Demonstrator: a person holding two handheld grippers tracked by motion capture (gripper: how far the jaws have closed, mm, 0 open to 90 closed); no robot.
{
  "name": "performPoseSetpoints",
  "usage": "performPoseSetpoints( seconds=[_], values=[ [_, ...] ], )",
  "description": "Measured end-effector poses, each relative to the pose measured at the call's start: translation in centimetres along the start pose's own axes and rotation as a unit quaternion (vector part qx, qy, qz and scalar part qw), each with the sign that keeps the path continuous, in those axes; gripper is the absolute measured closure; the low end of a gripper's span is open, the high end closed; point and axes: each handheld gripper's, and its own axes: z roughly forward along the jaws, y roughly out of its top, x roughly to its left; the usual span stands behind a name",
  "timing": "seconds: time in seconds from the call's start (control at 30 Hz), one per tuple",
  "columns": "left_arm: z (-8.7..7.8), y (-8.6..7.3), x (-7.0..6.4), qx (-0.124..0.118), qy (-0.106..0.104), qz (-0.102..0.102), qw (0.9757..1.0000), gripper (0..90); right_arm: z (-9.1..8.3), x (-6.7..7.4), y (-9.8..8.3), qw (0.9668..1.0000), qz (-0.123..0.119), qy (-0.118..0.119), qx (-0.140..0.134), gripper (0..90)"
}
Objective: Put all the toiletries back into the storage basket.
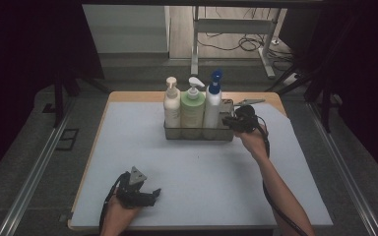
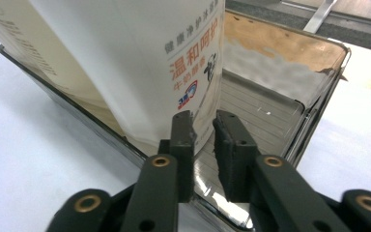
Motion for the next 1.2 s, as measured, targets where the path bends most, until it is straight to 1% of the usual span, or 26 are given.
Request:
performPoseSetpoints(
  seconds=[0.2, 0.37, 0.57, 0.8, 1.0, 1.2],
  values=[
    [0.0, 0.0, 0.0, -0.001, 0.000, -0.001, 1.0000, 12.0, -0.8, 0.2, 0.0, 1.0000, -0.003, -0.003, -0.002, 67.7],
    [0.0, 0.0, 0.0, -0.001, 0.000, -0.001, 1.0000, 12.0, -1.3, 0.3, 0.0, 1.0000, -0.005, -0.003, -0.002, 58.1],
    [0.0, 0.0, 0.0, -0.001, 0.000, -0.001, 1.0000, 12.0, -2.0, 0.7, -0.1, 0.9999, -0.016, -0.006, 0.000, 47.1],
    [0.0, 0.0, 0.0, -0.001, 0.000, -0.001, 1.0000, 12.0, -2.4, 0.9, -0.6, 0.9999, -0.016, -0.001, 0.002, 35.5],
    [0.0, 0.0, 0.0, -0.001, 0.000, -0.001, 1.0000, 12.0, -2.7, 1.0, -1.1, 0.9997, -0.022, 0.003, 0.005, 29.4],
    [0.0, 0.0, 0.0, -0.002, 0.000, -0.001, 1.0000, 12.0, -3.1, 1.3, -1.6, 0.9995, -0.031, 0.005, 0.007, 26.9]
  ],
)
